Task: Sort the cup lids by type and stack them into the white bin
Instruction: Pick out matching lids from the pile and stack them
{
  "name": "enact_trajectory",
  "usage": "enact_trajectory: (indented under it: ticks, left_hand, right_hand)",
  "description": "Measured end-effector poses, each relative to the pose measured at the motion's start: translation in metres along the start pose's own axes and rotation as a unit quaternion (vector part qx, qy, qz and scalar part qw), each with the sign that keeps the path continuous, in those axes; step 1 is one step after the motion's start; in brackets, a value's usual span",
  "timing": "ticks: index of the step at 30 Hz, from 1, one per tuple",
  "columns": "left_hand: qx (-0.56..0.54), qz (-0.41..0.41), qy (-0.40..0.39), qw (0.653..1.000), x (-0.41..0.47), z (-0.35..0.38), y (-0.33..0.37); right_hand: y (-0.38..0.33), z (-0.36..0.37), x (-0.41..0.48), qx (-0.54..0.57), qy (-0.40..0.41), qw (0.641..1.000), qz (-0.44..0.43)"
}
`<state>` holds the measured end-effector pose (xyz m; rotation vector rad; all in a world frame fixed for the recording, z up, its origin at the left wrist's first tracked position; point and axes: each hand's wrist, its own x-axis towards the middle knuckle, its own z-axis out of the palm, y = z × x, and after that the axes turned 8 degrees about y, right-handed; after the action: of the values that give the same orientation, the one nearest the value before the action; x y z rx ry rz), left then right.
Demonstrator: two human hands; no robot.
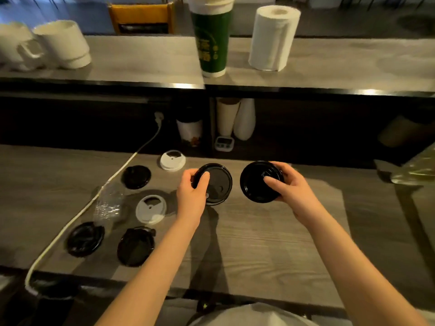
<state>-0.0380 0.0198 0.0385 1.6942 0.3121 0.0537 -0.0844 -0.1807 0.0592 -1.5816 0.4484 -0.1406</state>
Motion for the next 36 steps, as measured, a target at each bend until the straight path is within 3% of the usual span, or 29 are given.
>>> enact_trajectory:
  ticks: [12, 17, 23, 28, 33, 36]
  left_hand:
    - [0.057, 0.109, -0.123, 0.985, -0.092, 0.189, 0.052]
    - [0.094, 0.183, -0.164, 0.965, -0.131, 0.258, 0.062]
    - [0.113, 0.265, -0.197, 0.937, -0.180, 0.338, 0.081]
    - [0.123, 0.275, -0.224, 0.927, -0.210, 0.380, 0.084]
    - [0.135, 0.274, -0.237, 0.922, -0.226, 0.399, 0.078]
    - [0.142, 0.270, -0.243, 0.921, -0.232, 0.407, 0.074]
  right_hand:
    - [-0.009, -0.225, -0.037, 0.013, 0.173, 0.984, -0.040]
    - [-0.013, -0.303, -0.051, 0.029, 0.234, 0.970, -0.059]
    - [-0.014, -0.402, -0.062, -0.027, 0.285, 0.957, -0.054]
    - [-0.003, -0.464, -0.074, -0.098, 0.250, 0.963, 0.016]
    - [0.025, -0.491, -0.086, -0.160, 0.164, 0.967, 0.111]
    - [0.042, -0.488, -0.089, -0.273, 0.138, 0.945, 0.119]
